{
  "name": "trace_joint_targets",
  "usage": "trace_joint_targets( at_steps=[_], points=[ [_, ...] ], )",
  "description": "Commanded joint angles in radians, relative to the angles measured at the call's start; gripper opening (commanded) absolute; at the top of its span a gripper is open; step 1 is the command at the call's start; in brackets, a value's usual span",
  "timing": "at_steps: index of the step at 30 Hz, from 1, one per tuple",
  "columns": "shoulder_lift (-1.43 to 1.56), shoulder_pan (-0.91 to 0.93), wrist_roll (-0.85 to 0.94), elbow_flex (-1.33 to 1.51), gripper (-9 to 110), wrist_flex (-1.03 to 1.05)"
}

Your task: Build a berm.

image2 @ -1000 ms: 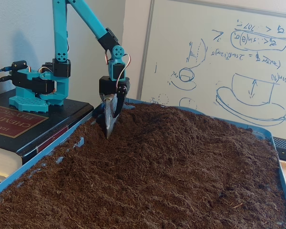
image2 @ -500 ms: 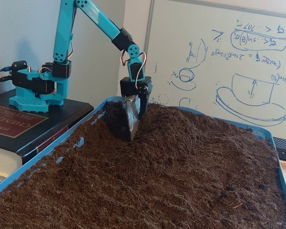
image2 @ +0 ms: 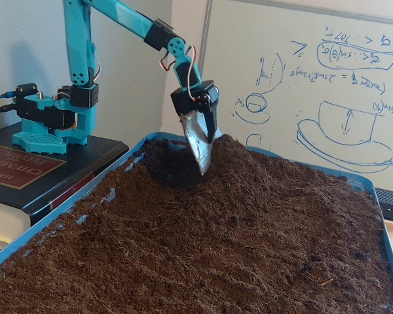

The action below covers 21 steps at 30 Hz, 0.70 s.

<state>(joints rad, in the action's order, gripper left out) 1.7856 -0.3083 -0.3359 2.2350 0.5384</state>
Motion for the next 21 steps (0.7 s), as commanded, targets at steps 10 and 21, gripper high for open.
trace_joint_targets(
  at_steps=[10,21],
  points=[
    [0.508,0.029,0.008,0.341,0,-0.009],
    [0.830,0.428,0.476,0.741,0,-0.011]
  ],
)
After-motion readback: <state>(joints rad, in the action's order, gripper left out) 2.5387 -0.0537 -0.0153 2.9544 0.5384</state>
